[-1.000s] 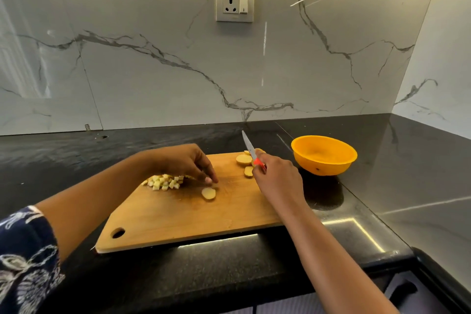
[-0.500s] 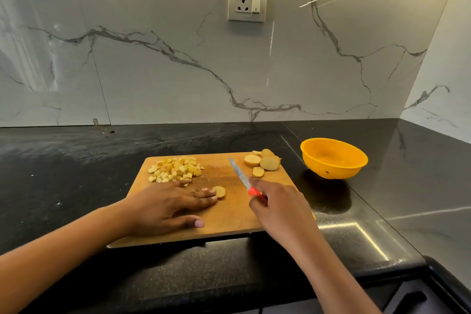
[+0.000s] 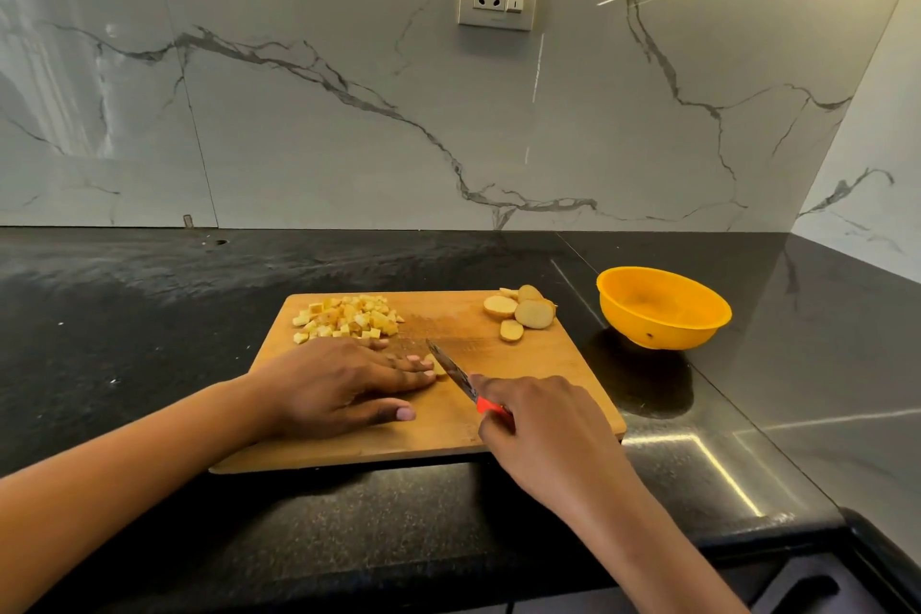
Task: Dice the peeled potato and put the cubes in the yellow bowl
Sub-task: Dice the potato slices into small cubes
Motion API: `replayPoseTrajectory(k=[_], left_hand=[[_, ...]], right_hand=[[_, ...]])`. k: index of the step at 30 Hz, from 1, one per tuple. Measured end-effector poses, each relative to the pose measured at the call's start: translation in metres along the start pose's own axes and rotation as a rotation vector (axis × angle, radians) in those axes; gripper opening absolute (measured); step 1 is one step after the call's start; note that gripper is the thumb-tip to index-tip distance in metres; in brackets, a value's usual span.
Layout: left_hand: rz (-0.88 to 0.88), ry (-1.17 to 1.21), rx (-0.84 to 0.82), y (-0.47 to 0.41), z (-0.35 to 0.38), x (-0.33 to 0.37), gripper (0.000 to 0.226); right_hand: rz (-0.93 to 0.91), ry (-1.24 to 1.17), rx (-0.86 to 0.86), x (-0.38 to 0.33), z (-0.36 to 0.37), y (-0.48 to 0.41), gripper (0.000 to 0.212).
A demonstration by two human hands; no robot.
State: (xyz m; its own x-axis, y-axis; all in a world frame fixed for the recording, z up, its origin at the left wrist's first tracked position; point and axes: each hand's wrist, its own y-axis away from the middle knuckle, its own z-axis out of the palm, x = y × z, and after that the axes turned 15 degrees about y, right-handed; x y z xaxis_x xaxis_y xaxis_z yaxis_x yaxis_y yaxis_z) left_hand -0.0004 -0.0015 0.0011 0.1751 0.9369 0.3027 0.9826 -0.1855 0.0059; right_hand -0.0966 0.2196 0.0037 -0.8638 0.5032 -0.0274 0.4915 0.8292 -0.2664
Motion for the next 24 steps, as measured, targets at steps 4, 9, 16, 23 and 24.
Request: replayPoseTrajectory(k=[4,9,16,23,24], left_hand=[[-0.006,-0.015,0.021,0.000,0.002,0.000,0.072],[-0.025,-0.009,0.025,0.000,0.004,-0.003,0.072],[-0.016,0.016,0.023,-0.002,0.003,-0.002,0.074],[-0.025,0.022,0.022,-0.002,0.003,-0.003,0.073],[-0.027,0.029,0.031,-0.002,0.004,-0.003,0.073]], right_hand=[[-0.018,0.041,0.016,-0.003,0.002,-0.001,0.047],[-0.024,0.079,0.015,-0.005,0.004,-0.001,0.048],[-0.102,0.198,-0.048,-0.008,0.001,-0.019,0.041],[-0.123,0.197,-0.011,-0.004,-0.004,0.016,0.050],[-0.123,0.191,-0.005,-0.002,-0.006,0.020,0.049]])
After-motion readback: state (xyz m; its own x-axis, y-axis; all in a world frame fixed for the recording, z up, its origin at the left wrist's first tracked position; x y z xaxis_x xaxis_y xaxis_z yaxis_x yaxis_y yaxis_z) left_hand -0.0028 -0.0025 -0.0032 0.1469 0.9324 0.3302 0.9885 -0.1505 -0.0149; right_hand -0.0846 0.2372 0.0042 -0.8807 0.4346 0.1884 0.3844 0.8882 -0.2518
